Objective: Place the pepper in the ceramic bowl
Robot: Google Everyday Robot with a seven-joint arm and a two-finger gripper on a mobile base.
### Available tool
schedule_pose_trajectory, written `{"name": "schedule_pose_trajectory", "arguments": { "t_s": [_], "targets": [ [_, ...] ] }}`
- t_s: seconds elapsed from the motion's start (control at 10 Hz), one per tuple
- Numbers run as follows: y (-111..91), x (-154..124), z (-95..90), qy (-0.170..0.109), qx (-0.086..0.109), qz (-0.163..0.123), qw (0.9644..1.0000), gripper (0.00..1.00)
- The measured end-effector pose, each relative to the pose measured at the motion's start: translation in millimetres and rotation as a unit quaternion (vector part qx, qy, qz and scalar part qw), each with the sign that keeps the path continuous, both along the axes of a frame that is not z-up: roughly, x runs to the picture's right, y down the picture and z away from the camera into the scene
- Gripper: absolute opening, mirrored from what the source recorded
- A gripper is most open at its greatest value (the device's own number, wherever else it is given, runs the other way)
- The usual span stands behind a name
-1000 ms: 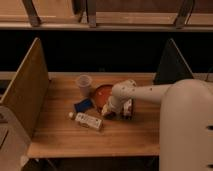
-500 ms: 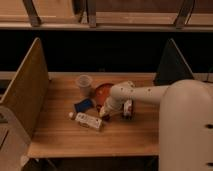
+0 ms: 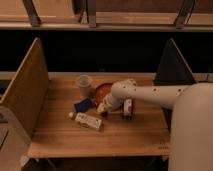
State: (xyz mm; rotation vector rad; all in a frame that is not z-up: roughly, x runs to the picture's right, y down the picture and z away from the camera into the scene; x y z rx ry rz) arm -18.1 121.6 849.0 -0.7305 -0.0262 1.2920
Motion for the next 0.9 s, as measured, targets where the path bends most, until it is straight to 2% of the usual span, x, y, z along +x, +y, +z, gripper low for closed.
{"name": "schedule_pose_trajectory", "arguments": {
  "t_s": [0.2,0.3,0.5,0.6,0.8,0.9],
  "targets": [
    [-22.2,-5.2,-12.5,-0.012,0.040,-0.019,0.9990,0.00],
    [-38.3,1.4,-13.8,-0.003,0.063,-0.026,0.9976,0.00],
    [-70.9,29.4,-2.0,0.029,0.106,-0.027,0.9936,0.00],
    [-89.8,47.9,10.1,0.049,0.129,-0.028,0.9901,0.00],
    [-108.1,60.5,29.0,0.067,0.148,-0.034,0.9862,0.00],
    [-111.6,59.6,38.5,0.070,0.151,-0.040,0.9853,0.00]
  ]
}}
